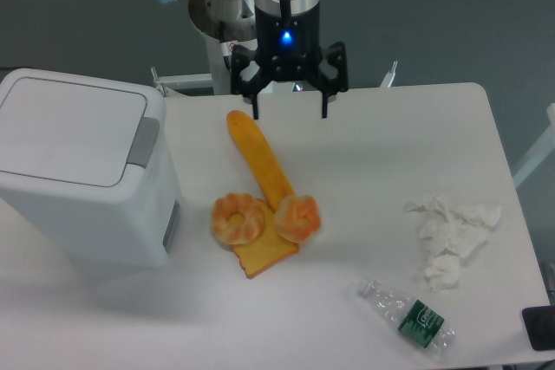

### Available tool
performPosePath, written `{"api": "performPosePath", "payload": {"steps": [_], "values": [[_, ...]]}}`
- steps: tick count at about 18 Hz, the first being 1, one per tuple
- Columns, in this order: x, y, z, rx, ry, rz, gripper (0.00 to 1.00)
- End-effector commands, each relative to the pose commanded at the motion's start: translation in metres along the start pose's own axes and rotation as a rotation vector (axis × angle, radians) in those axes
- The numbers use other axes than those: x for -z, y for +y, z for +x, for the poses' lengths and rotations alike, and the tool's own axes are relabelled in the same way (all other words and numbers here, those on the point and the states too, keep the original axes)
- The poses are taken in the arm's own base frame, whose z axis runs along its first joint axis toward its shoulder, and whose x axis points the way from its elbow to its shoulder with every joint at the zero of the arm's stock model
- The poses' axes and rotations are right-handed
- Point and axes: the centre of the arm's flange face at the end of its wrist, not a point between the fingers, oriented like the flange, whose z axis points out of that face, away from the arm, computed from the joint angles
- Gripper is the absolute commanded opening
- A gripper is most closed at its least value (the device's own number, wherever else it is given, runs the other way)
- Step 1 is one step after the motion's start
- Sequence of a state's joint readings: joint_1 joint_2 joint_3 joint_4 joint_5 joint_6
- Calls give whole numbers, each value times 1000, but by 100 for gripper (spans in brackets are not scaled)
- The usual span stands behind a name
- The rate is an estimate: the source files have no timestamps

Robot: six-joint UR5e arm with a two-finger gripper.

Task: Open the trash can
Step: 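Lower the open gripper onto the trash can lid's edge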

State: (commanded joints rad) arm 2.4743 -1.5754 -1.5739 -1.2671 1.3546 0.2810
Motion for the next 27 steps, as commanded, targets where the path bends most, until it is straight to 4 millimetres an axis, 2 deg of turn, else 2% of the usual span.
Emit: {"api": "performPosePath", "payload": {"steps": [9,17,20,23,27], "values": [[-19,-12,15,267,241,0,100],[-31,-7,23,267,267,-30,100],[-40,3,35,255,277,-56,100],[-40,4,38,251,278,-59,100],[-41,6,53,228,287,-74,100]]}}
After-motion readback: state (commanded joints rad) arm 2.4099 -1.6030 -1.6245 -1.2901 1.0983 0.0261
